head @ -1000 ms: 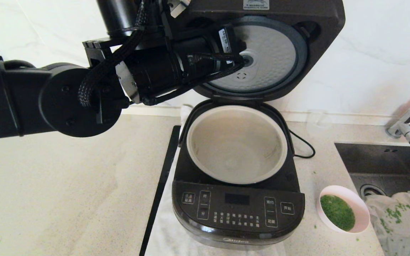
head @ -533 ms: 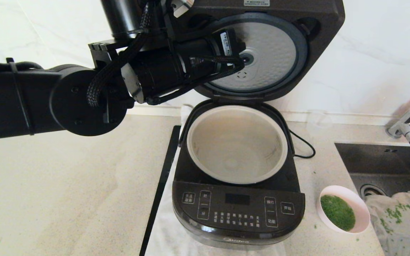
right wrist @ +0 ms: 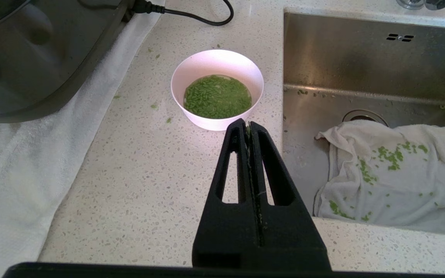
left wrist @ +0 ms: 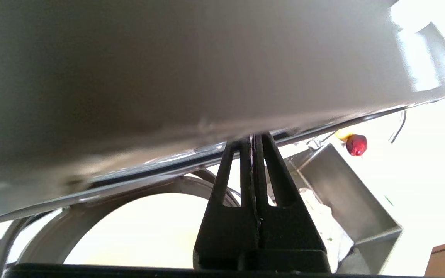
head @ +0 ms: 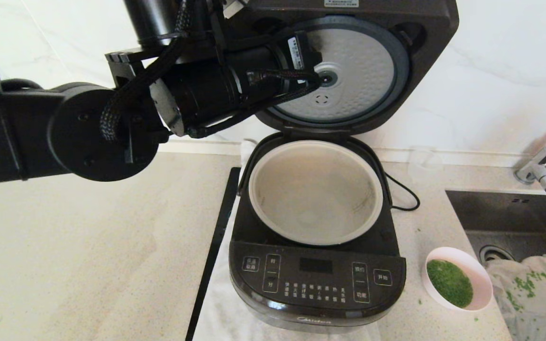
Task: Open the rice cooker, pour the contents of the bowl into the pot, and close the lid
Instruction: Open the rice cooker, then turn on the tap
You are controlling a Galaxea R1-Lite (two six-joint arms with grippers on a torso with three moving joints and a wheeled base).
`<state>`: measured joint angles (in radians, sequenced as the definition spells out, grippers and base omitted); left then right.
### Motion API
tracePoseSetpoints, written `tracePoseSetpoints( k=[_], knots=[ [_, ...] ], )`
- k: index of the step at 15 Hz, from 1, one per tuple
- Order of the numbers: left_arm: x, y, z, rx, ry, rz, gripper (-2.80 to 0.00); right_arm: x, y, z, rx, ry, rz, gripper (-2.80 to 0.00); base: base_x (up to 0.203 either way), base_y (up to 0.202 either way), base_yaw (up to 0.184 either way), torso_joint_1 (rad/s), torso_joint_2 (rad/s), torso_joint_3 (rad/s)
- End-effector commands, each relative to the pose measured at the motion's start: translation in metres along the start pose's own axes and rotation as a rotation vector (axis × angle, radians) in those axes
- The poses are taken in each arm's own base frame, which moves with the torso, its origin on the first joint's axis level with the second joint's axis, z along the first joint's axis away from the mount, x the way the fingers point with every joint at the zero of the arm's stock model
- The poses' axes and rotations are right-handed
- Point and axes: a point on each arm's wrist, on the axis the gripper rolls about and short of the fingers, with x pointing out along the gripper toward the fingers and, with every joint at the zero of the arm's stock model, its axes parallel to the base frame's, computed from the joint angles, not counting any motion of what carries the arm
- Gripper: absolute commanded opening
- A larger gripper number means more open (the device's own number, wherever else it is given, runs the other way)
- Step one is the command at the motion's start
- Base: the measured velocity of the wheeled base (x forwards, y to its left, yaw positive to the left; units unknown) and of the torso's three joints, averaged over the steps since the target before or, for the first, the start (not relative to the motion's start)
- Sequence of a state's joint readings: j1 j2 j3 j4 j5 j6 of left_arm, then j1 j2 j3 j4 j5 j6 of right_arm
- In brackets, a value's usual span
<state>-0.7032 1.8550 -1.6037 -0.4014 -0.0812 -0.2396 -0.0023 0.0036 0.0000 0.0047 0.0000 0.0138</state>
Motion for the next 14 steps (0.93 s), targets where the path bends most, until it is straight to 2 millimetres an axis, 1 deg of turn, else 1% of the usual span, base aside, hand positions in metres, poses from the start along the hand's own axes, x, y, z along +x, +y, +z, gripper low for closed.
tracePoseSetpoints(
  k=[1,4,6,7,8,9,10,13,14],
  knots=[
    [-0.013,-0.006,0.015,0.003,-0.037,-0.010,-2.80,0.000,0.000,0.000,0.000,-0.001,0.000,-2.80,0.000,0.000,0.000,0.000,0.00,0.000],
    [-0.019,-0.009,0.022,0.002,-0.053,-0.013,-2.80,0.000,0.000,0.000,0.000,-0.001,0.001,-2.80,0.000,0.000,0.000,0.000,0.00,0.000],
    [-0.032,-0.012,0.026,0.000,-0.055,-0.001,-2.80,0.000,0.000,0.000,0.000,-0.001,0.000,-2.80,0.000,0.000,0.000,0.000,0.00,0.000],
    [-0.040,-0.013,0.024,-0.002,-0.033,0.006,-2.80,0.000,0.000,0.000,0.000,-0.001,-0.001,-2.80,0.000,0.000,0.000,0.000,0.00,0.000],
    [-0.048,-0.013,0.015,-0.003,0.004,0.012,-2.80,0.000,0.000,0.000,0.000,-0.001,-0.001,-2.80,0.000,0.000,0.000,0.000,0.00,0.000],
    [-0.059,-0.013,0.006,-0.002,0.046,0.018,-2.80,0.000,0.000,0.000,0.000,-0.001,0.000,-2.80,0.000,0.000,0.000,0.000,0.00,0.000],
    [-0.075,-0.014,0.000,-0.001,0.074,0.026,-2.80,0.000,0.000,0.000,0.000,-0.001,0.001,-2.80,0.000,0.000,0.000,0.000,0.00,0.000],
    [-0.131,-0.016,0.000,0.012,0.076,0.109,-2.80,0.000,0.000,0.000,0.000,-0.001,0.000,-2.80,0.000,0.000,0.000,0.000,0.00,0.000],
    [-0.146,-0.014,-0.005,0.019,0.090,0.149,-2.80,0.000,0.000,0.000,0.000,-0.001,0.001,-2.80,0.000,0.000,0.000,0.000,0.00,0.000]
  ],
)
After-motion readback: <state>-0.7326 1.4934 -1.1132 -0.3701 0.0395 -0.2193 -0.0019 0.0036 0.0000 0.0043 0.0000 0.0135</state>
